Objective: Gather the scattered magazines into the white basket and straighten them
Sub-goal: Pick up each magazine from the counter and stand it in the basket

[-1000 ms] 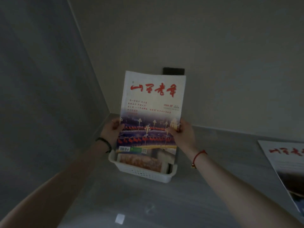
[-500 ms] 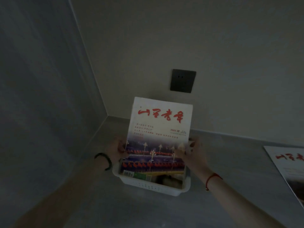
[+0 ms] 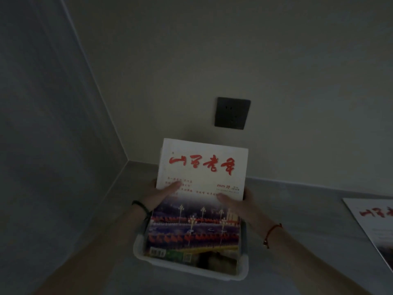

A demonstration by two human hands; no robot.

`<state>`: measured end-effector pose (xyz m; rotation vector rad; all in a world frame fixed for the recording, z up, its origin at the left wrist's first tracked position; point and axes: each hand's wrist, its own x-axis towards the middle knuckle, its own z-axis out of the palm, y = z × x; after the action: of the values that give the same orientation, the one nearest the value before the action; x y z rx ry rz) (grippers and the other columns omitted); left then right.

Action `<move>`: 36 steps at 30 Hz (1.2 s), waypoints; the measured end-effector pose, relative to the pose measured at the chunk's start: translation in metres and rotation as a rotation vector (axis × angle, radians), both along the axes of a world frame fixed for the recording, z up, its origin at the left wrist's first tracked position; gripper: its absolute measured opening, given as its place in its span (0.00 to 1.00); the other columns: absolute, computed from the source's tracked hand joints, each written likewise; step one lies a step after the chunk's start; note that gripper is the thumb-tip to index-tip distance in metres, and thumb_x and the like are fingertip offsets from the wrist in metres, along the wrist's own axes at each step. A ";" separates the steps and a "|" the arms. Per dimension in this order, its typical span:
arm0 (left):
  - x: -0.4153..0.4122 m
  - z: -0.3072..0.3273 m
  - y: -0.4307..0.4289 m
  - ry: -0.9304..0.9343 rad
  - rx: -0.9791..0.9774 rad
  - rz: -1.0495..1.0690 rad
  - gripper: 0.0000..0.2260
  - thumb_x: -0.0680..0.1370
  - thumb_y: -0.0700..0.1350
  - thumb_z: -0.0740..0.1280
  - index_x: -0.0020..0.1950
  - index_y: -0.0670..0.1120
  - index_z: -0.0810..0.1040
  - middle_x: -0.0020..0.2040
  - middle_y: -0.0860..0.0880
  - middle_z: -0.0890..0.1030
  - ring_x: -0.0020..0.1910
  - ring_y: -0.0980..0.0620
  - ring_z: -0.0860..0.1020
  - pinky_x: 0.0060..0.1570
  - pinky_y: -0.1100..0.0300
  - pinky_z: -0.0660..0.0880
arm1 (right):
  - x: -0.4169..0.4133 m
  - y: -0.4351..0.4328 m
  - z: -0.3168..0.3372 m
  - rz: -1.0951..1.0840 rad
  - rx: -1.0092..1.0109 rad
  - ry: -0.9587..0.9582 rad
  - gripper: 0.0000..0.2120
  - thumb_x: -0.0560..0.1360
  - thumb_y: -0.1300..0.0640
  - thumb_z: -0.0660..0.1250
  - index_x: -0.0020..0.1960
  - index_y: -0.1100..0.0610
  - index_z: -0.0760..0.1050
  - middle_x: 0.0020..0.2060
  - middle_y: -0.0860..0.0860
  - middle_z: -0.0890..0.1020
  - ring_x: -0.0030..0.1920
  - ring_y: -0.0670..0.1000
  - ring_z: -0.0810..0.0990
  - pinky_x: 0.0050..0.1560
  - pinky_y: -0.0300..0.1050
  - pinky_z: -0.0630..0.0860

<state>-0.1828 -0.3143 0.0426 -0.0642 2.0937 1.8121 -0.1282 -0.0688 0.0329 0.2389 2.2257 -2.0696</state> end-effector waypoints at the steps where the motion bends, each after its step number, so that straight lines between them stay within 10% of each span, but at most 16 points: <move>1: 0.000 0.000 -0.001 0.021 0.016 0.031 0.08 0.70 0.49 0.70 0.46 0.59 0.75 0.45 0.57 0.80 0.39 0.66 0.79 0.39 0.71 0.76 | 0.000 -0.001 -0.001 -0.009 0.001 0.024 0.15 0.66 0.60 0.75 0.49 0.49 0.77 0.48 0.47 0.84 0.44 0.43 0.84 0.38 0.39 0.81; 15: 0.007 0.006 -0.016 0.325 0.184 0.114 0.20 0.67 0.30 0.70 0.45 0.56 0.78 0.40 0.61 0.84 0.42 0.64 0.82 0.36 0.69 0.79 | 0.008 0.002 0.024 -0.010 0.036 0.272 0.29 0.59 0.59 0.79 0.58 0.54 0.74 0.49 0.44 0.84 0.51 0.44 0.82 0.43 0.42 0.81; 23: 0.016 0.011 -0.018 0.250 0.206 -0.050 0.30 0.50 0.58 0.80 0.49 0.53 0.78 0.44 0.59 0.85 0.47 0.58 0.82 0.42 0.62 0.81 | 0.013 0.005 0.017 0.042 -0.007 0.182 0.26 0.61 0.64 0.78 0.57 0.59 0.75 0.44 0.45 0.85 0.45 0.43 0.84 0.38 0.34 0.79; 28: 0.018 0.007 -0.017 0.238 0.148 -0.036 0.18 0.64 0.39 0.74 0.48 0.56 0.77 0.42 0.64 0.84 0.44 0.64 0.82 0.45 0.61 0.80 | 0.014 0.002 0.017 0.028 0.008 0.144 0.29 0.61 0.60 0.78 0.60 0.57 0.73 0.51 0.49 0.83 0.50 0.47 0.82 0.45 0.42 0.81; 36: 0.015 0.007 -0.018 0.151 0.087 -0.047 0.19 0.58 0.49 0.77 0.46 0.58 0.77 0.38 0.64 0.84 0.41 0.64 0.81 0.37 0.67 0.79 | 0.015 0.002 0.011 0.058 0.069 0.080 0.24 0.64 0.62 0.77 0.57 0.57 0.75 0.51 0.50 0.83 0.52 0.47 0.82 0.43 0.40 0.81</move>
<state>-0.1674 -0.3323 0.0493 0.1486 2.0944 1.9306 -0.1129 -0.0673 0.0444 0.0968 2.3231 -2.0089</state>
